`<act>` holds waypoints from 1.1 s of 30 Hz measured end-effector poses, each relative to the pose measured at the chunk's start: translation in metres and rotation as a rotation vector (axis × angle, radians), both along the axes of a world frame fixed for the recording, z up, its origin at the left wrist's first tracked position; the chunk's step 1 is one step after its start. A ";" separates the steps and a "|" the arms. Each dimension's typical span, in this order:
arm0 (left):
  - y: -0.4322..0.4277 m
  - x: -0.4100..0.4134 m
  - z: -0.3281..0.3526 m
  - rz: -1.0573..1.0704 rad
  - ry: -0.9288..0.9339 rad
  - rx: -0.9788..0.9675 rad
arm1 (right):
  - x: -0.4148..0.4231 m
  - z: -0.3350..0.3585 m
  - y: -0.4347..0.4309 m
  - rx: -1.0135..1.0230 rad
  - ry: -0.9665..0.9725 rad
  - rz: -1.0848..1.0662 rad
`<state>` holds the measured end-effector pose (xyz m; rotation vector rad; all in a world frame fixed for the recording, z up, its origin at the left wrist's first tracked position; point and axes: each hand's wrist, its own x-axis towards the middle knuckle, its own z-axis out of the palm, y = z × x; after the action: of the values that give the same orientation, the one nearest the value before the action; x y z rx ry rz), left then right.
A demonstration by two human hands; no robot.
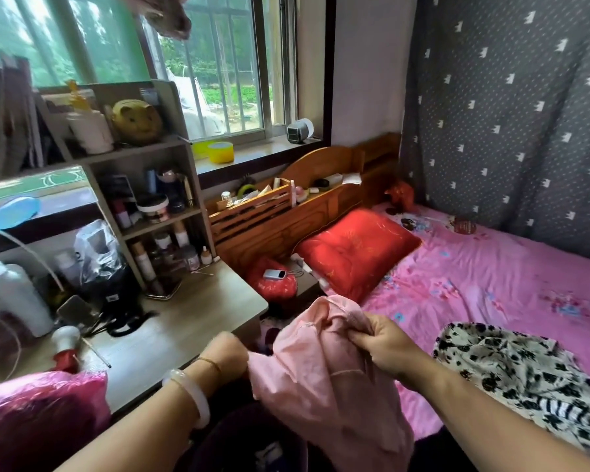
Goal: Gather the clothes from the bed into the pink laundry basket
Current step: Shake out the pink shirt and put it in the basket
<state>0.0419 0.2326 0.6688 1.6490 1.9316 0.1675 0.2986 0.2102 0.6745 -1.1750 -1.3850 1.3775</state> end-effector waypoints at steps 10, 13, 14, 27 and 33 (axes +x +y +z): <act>-0.007 0.039 0.019 -0.309 -0.339 0.253 | -0.016 -0.001 0.009 0.241 -0.345 0.159; -0.002 0.034 0.020 -0.142 -0.447 0.362 | -0.003 -0.003 0.015 0.337 -0.805 0.014; -0.001 0.034 0.023 -0.118 -0.475 0.395 | -0.001 -0.005 0.015 0.337 -0.898 0.014; 0.004 0.020 0.051 -0.220 0.062 0.711 | -0.013 0.012 0.047 0.318 -0.377 -0.170; 0.009 0.000 0.032 -0.034 0.146 0.579 | -0.015 0.029 0.051 0.437 -0.374 -0.249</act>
<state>0.0424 0.2413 0.7008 2.1037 2.0855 0.6617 0.2837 0.2612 0.7036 -1.2882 -1.6286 0.6548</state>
